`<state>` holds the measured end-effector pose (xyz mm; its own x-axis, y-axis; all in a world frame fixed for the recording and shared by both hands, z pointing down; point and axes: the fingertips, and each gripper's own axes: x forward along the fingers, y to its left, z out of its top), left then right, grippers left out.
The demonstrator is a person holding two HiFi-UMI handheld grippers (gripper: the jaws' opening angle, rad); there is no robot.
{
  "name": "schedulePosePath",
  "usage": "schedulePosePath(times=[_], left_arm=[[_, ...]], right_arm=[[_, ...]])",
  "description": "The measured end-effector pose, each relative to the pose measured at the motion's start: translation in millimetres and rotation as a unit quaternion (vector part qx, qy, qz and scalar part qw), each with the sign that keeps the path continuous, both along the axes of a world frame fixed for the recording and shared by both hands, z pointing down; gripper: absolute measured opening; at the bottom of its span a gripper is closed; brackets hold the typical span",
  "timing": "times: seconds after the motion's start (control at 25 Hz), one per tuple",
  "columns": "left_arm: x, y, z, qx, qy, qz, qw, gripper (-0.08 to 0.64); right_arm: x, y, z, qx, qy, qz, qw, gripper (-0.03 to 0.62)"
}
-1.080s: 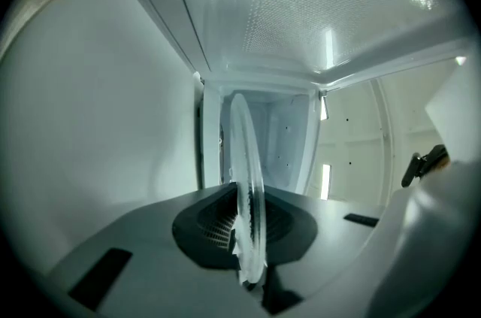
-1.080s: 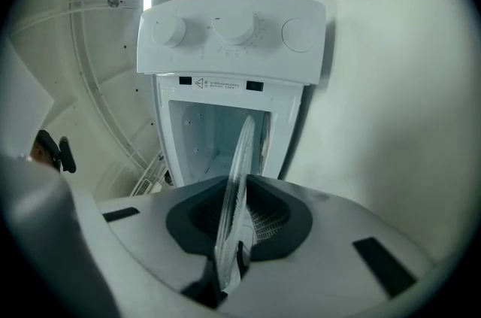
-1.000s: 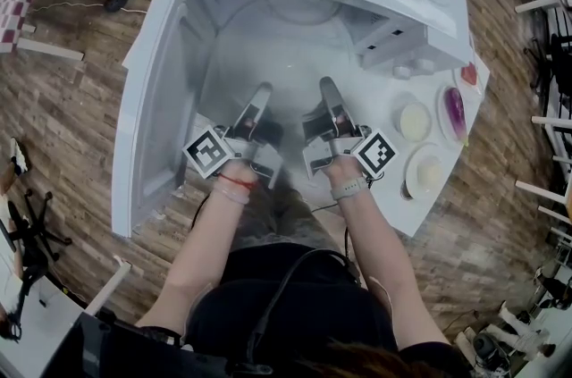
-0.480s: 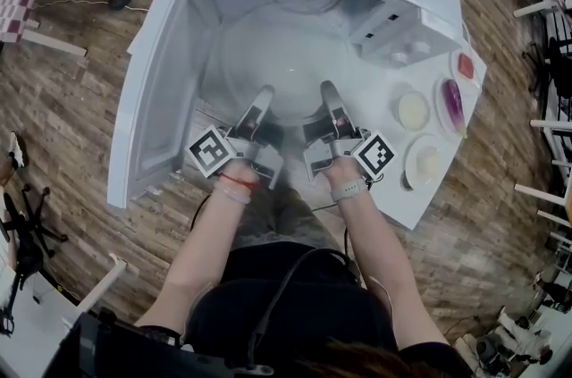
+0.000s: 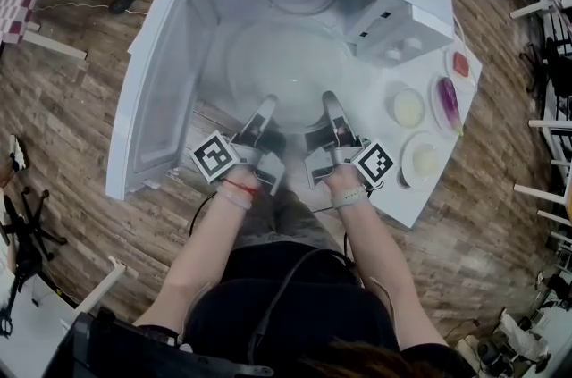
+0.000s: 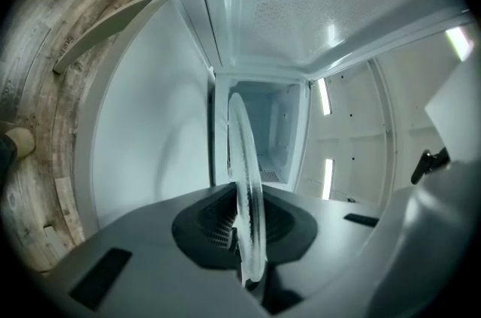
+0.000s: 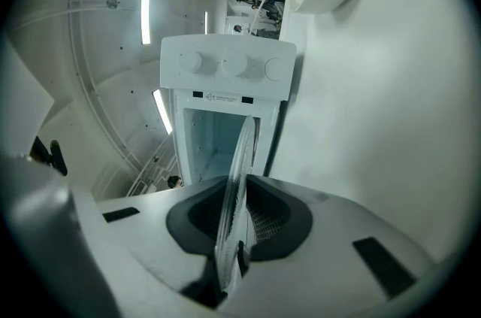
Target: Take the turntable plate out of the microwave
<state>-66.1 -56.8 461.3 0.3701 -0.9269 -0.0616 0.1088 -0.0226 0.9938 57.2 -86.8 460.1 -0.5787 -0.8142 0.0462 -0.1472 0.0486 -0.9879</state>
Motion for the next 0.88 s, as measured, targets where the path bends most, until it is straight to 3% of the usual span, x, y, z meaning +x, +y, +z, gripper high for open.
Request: schedulePosePath(times=[0.88], left_arm=[[35.4, 29.4, 24.2, -0.025, 0.005, 0.065, 0.9976, 0.035]], right_arm=[[38.4, 44.4, 24.1, -0.031, 0.005, 0.056, 0.998, 0.049]])
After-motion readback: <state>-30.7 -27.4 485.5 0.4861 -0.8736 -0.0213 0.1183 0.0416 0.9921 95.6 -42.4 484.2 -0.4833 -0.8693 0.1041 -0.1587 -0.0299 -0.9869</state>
